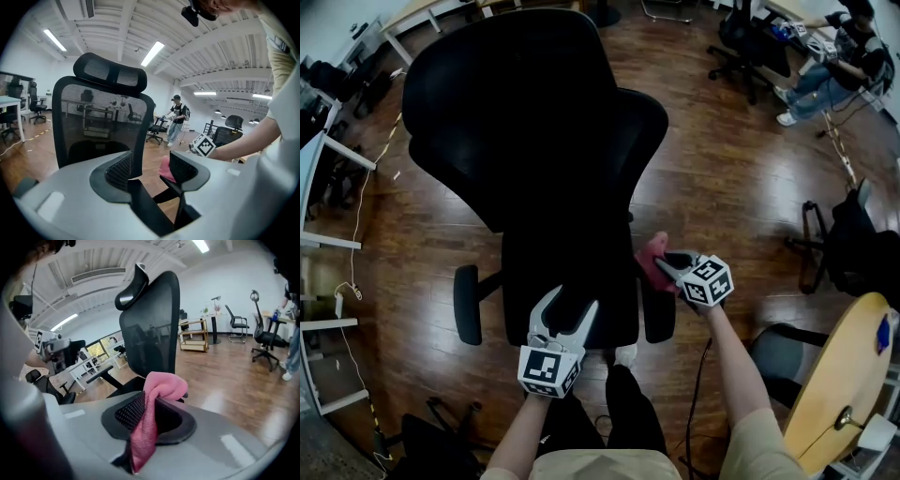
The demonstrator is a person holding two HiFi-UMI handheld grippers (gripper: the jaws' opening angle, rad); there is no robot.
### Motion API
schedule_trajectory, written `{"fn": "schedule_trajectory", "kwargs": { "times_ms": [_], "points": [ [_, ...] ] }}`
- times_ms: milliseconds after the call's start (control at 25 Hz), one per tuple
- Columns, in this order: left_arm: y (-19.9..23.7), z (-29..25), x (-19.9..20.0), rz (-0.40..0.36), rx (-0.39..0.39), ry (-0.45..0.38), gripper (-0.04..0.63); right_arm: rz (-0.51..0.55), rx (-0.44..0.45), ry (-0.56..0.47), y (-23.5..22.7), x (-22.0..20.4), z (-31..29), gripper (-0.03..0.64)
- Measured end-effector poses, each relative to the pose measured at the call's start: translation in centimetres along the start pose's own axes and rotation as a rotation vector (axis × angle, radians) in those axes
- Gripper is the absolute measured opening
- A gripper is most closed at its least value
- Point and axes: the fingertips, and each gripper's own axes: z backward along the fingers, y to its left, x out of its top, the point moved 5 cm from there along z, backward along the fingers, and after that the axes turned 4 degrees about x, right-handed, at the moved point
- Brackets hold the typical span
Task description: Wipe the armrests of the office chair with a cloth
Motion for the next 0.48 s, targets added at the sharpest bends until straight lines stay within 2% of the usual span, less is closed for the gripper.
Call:
{"fn": "schedule_trajectory", "kwargs": {
  "times_ms": [80,200,320,480],
  "points": [
    [0.2,0.2,-0.3,0.005,0.010,0.003,0.233,-0.008,0.000,0.045,-1.1,-0.3,-1.3,0.066],
    [0.0,0.4,-0.6,0.013,0.012,0.008,0.232,-0.060,0.025,0.002,-0.1,-2.2,-0.8,0.066],
    [-0.6,0.1,-0.5,0.009,-0.004,0.003,0.232,-0.089,0.064,-0.029,3.0,-5.6,1.5,0.066],
    [-1.4,-0.6,0.1,0.012,-0.026,-0.008,0.232,-0.097,0.099,0.011,8.2,-10.8,4.7,0.066]
  ]
}}
